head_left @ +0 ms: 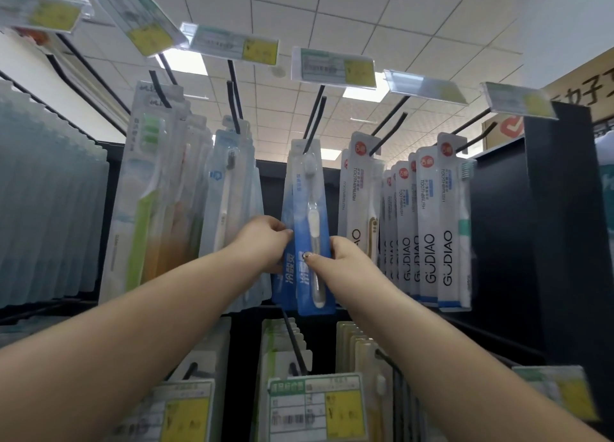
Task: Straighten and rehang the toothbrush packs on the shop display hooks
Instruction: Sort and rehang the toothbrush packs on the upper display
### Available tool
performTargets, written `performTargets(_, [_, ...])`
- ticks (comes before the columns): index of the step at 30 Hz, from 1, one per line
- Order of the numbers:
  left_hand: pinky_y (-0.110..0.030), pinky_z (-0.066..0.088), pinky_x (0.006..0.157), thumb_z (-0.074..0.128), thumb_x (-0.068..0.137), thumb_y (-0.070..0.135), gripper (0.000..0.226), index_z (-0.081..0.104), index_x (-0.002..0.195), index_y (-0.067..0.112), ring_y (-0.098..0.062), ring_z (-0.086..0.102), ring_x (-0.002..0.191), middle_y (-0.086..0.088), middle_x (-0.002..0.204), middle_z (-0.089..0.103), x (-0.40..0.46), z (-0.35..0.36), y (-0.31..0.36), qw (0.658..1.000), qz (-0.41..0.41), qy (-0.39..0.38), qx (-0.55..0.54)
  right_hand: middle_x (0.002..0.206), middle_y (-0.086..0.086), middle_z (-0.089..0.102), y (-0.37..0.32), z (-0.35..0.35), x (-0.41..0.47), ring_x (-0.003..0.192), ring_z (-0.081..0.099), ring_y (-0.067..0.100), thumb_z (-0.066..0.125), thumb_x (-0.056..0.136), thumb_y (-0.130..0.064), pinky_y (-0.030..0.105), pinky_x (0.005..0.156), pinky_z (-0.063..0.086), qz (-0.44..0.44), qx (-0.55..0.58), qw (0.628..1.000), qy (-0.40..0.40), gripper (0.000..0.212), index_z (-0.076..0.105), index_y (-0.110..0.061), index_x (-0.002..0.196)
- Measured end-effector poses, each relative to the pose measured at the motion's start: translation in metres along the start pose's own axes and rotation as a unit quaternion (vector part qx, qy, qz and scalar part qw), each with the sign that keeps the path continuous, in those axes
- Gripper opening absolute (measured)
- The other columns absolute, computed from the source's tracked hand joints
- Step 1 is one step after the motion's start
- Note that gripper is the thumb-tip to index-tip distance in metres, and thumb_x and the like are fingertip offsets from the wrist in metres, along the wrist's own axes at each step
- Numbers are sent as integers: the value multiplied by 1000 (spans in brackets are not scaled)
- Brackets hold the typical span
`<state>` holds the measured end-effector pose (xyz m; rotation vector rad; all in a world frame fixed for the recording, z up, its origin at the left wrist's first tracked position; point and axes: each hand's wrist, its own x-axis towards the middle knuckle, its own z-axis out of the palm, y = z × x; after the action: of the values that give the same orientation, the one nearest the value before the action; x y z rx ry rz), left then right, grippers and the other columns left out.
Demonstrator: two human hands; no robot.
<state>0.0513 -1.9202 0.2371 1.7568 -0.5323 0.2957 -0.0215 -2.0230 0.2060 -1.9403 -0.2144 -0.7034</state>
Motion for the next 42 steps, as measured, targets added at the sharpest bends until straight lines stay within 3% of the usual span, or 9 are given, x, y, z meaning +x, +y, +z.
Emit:
performTargets(8, [-35,52,75,41,98,18,28,48,119,1,-25,58,85,-19,100,59,-11,0,-4,999,-13,-15,28,114,9,59,6,6,4,104,59,24,48,96,-28,42,90,51,45,-54,997,22,13,44,-20,105])
performTargets(12, [-41,51,89,47,96,20,29,48,119,2,-29,59,100,-19,110,60,-14,-4,-10,997,-26,-12,78,117,12,59,4,12,3,106,59,26,44,96,-37,45,94,50,90,-59,994,-8,39,47,-10,123])
performTargets(19, [-41,48,83,53,92,20,29,49,111,-2,-32,57,88,-16,88,54,-29,-9,-23,993,-51,-36,102,105,5,55,8,11,-10,101,57,21,51,92,-41,36,91,51,100,-188,976,-54,49,43,-10,129])
performTargets(22, [-46,46,96,52,93,22,37,46,122,0,-33,56,107,-20,108,56,-42,-9,-18,985,-33,-31,168,91,2,51,6,8,-19,90,53,18,50,91,-43,30,76,49,96,-243,963,-70,55,40,-9,133])
performTargets(25, [-43,44,99,50,94,27,47,39,133,3,-29,53,112,-16,114,53,-55,-12,-8,964,3,-52,259,121,8,53,3,2,-29,100,50,18,47,93,-46,24,73,38,88,-268,956,-77,61,34,-10,139])
performTargets(28, [-35,48,86,50,94,31,52,33,138,11,-20,55,95,-12,122,53,-68,-16,2,949,34,-85,303,141,9,42,1,-5,-35,121,44,21,44,93,-48,25,77,30,75,-287,953,-71,64,29,-9,142])
performTargets(31, [-20,40,71,49,94,31,55,25,143,20,-7,48,79,-5,132,50,-79,-17,8,941,74,-112,312,139,8,43,0,-8,-39,109,44,16,45,93,-47,26,81,33,56,-286,955,-56,66,25,-10,144])
performTargets(36, [-26,34,98,50,93,35,73,5,149,27,-15,38,130,1,152,28,-92,-21,0,926,141,-120,330,147,5,38,2,-14,-52,133,37,19,49,92,-42,27,95,32,12,-205,978,-36,69,13,-25,149])
performTargets(42, [-16,7,104,46,92,40,75,-5,146,36,0,8,140,16,155,4,-120,-29,-9,871,310,-90,369,147,-6,37,1,-11,-79,134,33,5,53,91,-37,20,99,28,-97,-137,986,18,63,21,-38,146])
